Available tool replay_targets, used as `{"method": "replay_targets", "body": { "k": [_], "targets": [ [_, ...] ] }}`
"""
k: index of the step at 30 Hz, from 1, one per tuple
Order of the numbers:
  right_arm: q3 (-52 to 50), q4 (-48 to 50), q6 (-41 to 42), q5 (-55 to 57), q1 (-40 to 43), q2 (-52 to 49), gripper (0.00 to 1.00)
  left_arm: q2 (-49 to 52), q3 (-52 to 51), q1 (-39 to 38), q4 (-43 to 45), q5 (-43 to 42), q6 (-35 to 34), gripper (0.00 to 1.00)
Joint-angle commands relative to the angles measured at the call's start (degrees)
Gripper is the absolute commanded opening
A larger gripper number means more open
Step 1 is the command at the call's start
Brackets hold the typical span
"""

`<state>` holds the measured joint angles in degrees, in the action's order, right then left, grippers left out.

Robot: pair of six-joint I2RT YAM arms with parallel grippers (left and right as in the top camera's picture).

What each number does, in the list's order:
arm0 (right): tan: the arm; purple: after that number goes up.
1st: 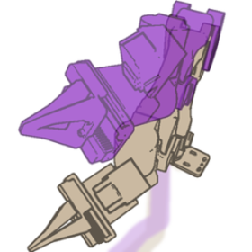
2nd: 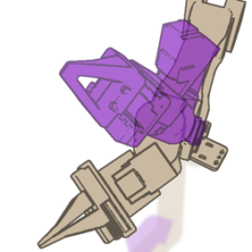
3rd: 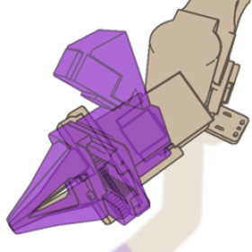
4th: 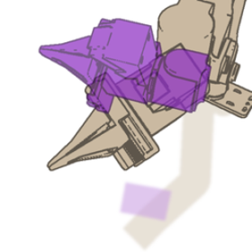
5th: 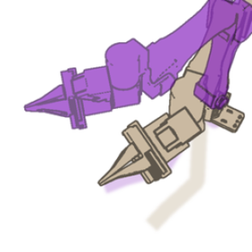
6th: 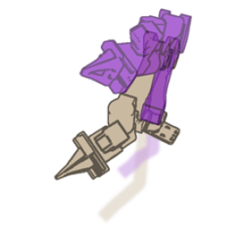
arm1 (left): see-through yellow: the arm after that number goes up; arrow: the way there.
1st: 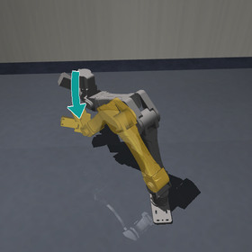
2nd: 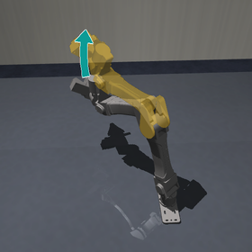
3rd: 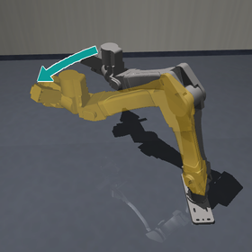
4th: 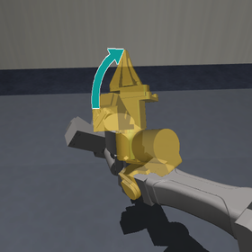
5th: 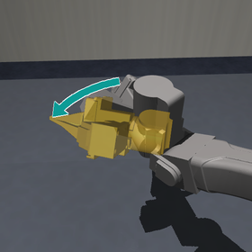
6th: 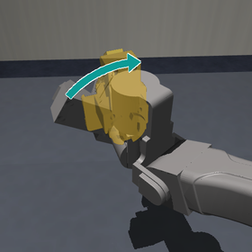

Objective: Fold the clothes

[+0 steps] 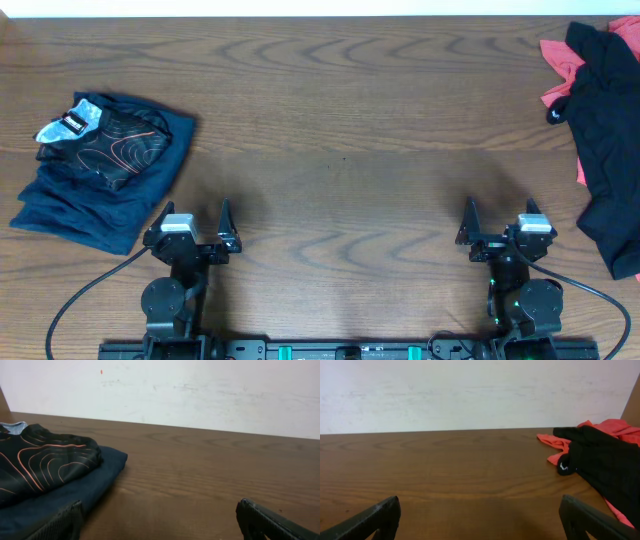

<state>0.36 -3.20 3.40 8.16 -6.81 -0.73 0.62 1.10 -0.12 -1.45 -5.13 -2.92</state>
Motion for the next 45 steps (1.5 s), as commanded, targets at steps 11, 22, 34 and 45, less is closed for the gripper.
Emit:
{"method": "replay_targets", "body": {
  "k": [11,22,34,45],
  "targets": [
    [-0.04,-0.26,-0.28,-0.26,0.48,0.13,0.99,-0.42,-0.87,-0.17,-1.99,0.07,0.11,0.98],
    [-0.04,-0.31,-0.26,-1.14,0.48,0.13,0.99,-0.39,-0.87,-0.17,-1.99,0.02,0.09,0.98],
    [-0.04,-0.28,-0.26,-1.57,0.48,0.13,0.99,-0.39,-0.87,-0.17,-2.14,0.04,0.09,0.98],
    [-0.04,-0.44,-0.28,-1.55,0.48,-1.16,0.99,-0.39,-0.87,-0.17,-2.12,-0.2,0.07,0.98]
  ]
}}
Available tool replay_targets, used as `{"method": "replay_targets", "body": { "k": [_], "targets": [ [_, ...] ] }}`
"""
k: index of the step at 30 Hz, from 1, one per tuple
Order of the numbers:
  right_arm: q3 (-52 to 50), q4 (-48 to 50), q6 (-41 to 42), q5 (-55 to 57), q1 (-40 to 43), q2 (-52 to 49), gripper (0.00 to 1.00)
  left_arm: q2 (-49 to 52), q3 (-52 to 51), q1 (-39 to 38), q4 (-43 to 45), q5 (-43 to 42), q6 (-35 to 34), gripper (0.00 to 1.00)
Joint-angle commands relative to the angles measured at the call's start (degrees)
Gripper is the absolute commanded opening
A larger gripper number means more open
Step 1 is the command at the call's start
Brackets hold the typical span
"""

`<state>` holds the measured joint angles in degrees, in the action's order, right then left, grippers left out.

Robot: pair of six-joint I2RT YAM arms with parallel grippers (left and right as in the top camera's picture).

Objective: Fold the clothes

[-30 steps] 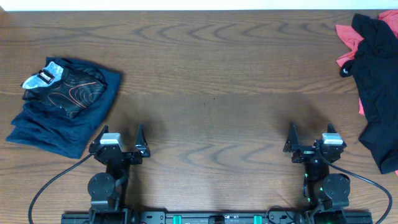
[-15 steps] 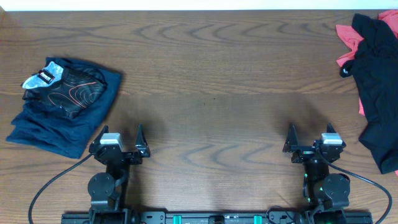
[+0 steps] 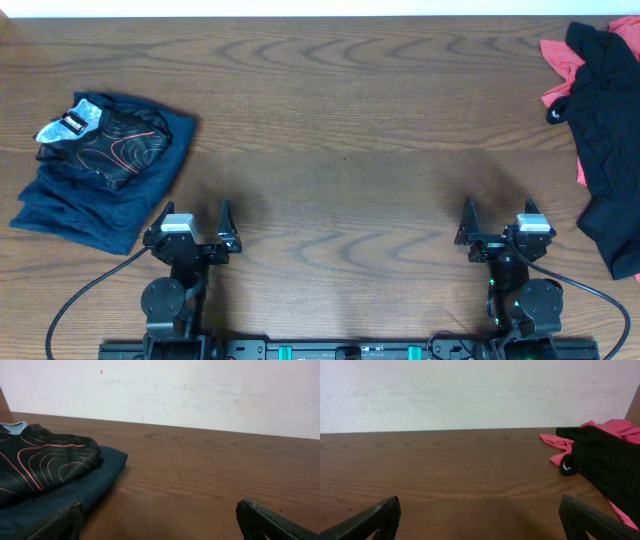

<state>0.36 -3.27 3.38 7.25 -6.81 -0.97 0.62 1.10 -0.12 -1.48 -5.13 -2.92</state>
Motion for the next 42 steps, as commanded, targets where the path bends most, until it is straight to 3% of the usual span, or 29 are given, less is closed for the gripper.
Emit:
{"method": "replay_targets", "body": {
  "k": [1,10,15,22,30,34,42],
  "targets": [
    [-0.04,-0.35,-0.26,-0.63,0.48,-1.16,0.99,-0.39,-0.87,-0.17,-2.1,-0.17,0.07,0.98],
    [1.22,-0.66,-0.26,-0.09,0.5,-5.46,0.99,0.0,0.22,-0.2,-3.45,-0.85,-6.56,0.98],
    [8.09,-6.97,-0.26,3.87,0.55,-12.22,0.99,4.5,5.27,-0.17,-8.48,-1.9,-7.28,0.98],
    [24.55,-19.43,0.79,9.05,2.29,-30.27,0.99,22.93,21.14,-0.17,-18.18,-1.88,-7.26,0.98],
    [47.19,-30.62,0.87,1.44,12.63,-58.64,0.99,50.14,46.62,-0.17,-37.7,-1.88,-7.02,0.98],
    [54.73,-27.82,-4.55,-2.75,14.38,-67.3,0.99,58.8,54.45,-0.2,-43.12,-1.92,-7.13,0.98],
    [55.91,-3.02,-6.34,-1.79,19.12,-83.34,0.95,63.39,55.49,-0.17,-42.23,-1.9,-7.28,0.98]
  ]
}}
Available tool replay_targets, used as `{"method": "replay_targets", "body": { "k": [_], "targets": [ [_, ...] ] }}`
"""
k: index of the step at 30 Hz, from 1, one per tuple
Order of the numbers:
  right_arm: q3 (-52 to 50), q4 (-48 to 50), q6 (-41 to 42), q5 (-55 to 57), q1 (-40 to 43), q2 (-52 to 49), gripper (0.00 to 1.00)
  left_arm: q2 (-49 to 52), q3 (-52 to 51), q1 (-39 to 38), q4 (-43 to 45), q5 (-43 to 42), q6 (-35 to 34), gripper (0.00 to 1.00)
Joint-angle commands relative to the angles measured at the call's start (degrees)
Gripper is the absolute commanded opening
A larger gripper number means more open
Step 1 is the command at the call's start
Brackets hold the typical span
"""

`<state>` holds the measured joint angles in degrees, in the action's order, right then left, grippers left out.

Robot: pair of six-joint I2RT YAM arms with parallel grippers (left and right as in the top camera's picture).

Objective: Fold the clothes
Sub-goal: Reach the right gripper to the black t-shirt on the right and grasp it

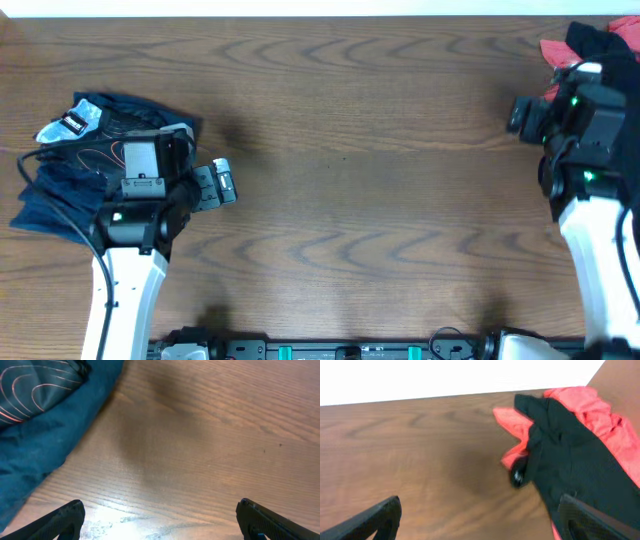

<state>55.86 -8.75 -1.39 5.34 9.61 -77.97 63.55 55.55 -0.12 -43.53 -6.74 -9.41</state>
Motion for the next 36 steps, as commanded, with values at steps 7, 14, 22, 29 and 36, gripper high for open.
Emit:
{"method": "replay_targets", "body": {
  "k": [7,14,22,29,36],
  "targets": [
    [0.68,14.56,8.46,10.27,7.52,-21.77,0.82,0.44,1.05,-0.17,-0.13,-0.28,-0.79,0.98],
    [0.68,24.04,9.73,10.32,8.9,-31.67,0.81,0.44,1.05,-0.2,-0.13,-0.28,-0.79,0.98],
    [0.79,32.72,9.73,10.32,9.73,-39.28,0.75,0.44,1.05,-0.2,-0.37,-0.31,-0.79,0.98],
    [2.6,37.57,11.37,9.14,11.39,-43.95,0.53,0.44,1.05,-0.2,-0.59,-0.31,-0.81,0.98],
    [4.5,37.68,11.21,7.56,11.37,-44.81,0.01,0.44,1.05,-0.2,-0.59,-0.31,-0.81,0.98]
  ]
}}
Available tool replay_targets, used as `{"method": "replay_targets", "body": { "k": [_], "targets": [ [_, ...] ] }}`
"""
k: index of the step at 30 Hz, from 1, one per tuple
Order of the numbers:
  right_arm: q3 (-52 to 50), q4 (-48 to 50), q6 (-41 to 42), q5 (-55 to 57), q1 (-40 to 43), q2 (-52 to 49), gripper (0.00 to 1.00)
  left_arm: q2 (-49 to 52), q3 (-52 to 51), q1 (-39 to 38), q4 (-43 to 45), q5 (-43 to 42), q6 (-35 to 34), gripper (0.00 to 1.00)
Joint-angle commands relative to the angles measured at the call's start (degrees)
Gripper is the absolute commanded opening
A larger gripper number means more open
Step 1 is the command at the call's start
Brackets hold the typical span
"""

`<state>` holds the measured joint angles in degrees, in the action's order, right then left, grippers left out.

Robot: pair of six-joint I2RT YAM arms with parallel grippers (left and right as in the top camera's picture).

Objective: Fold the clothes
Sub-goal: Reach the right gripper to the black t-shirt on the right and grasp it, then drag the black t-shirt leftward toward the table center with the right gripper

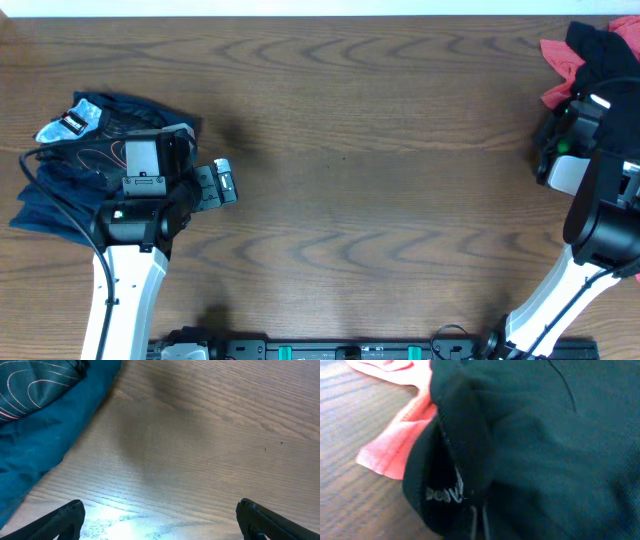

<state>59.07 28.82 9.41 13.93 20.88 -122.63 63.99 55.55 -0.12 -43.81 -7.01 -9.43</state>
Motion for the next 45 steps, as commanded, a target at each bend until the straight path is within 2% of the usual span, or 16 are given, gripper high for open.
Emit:
{"method": "replay_targets", "body": {
  "k": [1,8,13,16,20,23,24,26,27,28,29,31,35,39,41,45],
  "targets": [
    [1.33,0.11,-0.55,-2.32,0.02,0.72,0.01,0.0,1.05,-0.2,-0.31,-0.04,-0.79,0.98],
    [1.38,-8.66,-9.05,-4.66,-2.99,14.84,0.01,0.0,1.05,-0.2,-0.31,-0.04,-0.76,0.98],
    [1.36,-29.64,-11.15,-16.11,-10.27,29.33,0.01,0.0,1.05,-0.2,-0.26,-0.04,-0.79,0.98],
    [1.36,-37.62,-9.4,-24.09,-17.35,34.47,0.01,0.0,1.05,-0.2,-0.26,-0.04,-0.79,0.98],
    [1.36,-32.52,-8.17,-22.77,-29.35,35.1,0.01,0.0,1.05,-0.2,0.22,-0.02,-0.76,0.98],
    [1.36,-19.61,-8.17,-16.57,-38.03,32.44,0.03,0.0,1.05,-0.2,0.81,-0.02,-0.76,0.98],
    [1.36,-13.6,-8.17,-14.51,-40.7,30.93,0.12,0.0,1.05,-0.2,1.01,-0.04,-0.76,0.98],
    [1.36,-5.22,-8.17,-12.15,-43.91,28.35,0.15,0.0,1.05,-0.2,1.14,-0.02,-0.76,0.98],
    [1.36,-2.05,-8.15,-10.99,-45.11,27.06,0.22,0.0,1.05,-0.2,1.2,-0.04,-0.76,0.98],
    [1.36,-0.2,-8.15,-10.03,-46.1,25.92,0.38,0.0,1.05,-0.2,1.2,-0.04,-0.76,0.98],
    [1.36,-0.13,-8.15,-9.14,-46.66,25.31,0.63,0.0,1.05,-0.2,1.2,-0.04,-0.76,0.98],
    [1.36,-3.63,-8.17,-7.32,-46.88,25.18,0.99,0.0,1.05,-0.2,1.2,-0.02,-0.76,0.98],
    [1.36,-17.86,-8.15,1.27,-45.31,28.39,0.99,0.0,1.03,-0.2,1.51,-1.44,-0.81,0.98],
    [1.36,-32.74,-8.13,8.59,-42.14,35.15,0.99,0.83,0.81,-0.55,5.51,-11.74,-0.79,0.97],
    [1.36,-40.87,-7.45,9.16,-39.23,39.45,0.99,2.29,0.81,-1.88,7.43,-14.8,-1.81,0.91],
    [1.36,-55.15,-0.26,7.78,-31.54,47.21,0.99,7.58,0.81,-8.17,10.95,-15.32,-4.26,0.91]
  ]
}}
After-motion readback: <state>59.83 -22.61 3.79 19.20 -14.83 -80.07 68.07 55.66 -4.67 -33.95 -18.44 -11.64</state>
